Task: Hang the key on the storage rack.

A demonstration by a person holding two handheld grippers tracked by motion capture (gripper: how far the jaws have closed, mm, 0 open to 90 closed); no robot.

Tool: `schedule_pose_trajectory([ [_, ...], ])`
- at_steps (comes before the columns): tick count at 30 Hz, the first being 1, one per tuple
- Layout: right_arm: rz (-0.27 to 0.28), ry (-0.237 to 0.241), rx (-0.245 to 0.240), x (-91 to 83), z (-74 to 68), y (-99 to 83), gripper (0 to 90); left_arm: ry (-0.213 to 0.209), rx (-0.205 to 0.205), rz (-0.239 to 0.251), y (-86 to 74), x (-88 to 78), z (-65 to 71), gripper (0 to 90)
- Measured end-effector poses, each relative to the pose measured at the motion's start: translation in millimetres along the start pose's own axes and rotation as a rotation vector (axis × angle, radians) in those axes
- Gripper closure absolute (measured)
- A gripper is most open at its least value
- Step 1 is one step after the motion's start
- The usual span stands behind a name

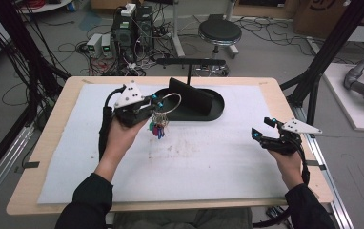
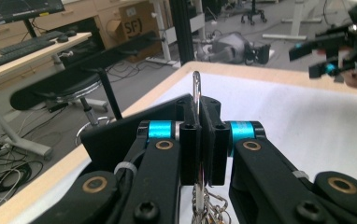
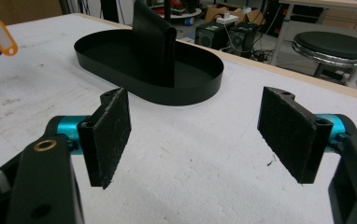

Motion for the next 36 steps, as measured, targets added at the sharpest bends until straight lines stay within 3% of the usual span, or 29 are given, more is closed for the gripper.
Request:
schedule_pose_trajectory([
  [8, 0.001, 0.000, -0.004, 0.5, 0.2, 0.0, 26.1, 0.014, -0.022, 0.030, 9.4, 13.0, -23.2, 86.4],
  [17, 0.004, 0.000, 0.001, 1.0, 1.7, -0.4, 26.1, 0.049, -0.054, 0.062, 8.9, 33.6, -46.8, 86.5],
  [36, 0.004, 0.002, 0.011, 1.8, 2.8, -1.2, 26.1, 0.156, -0.168, 0.095, -29.7, 60.7, -91.8, 86.7],
])
Point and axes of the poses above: each handheld gripper's, and its own axes: x roughly forward along the jaws, y roughly out of its top, z roughly to its right, the point moved 5 cm from there along x, roughly forward along the jaws, and after that the axes turned 14 degrees about z, right-handed, at the moved point
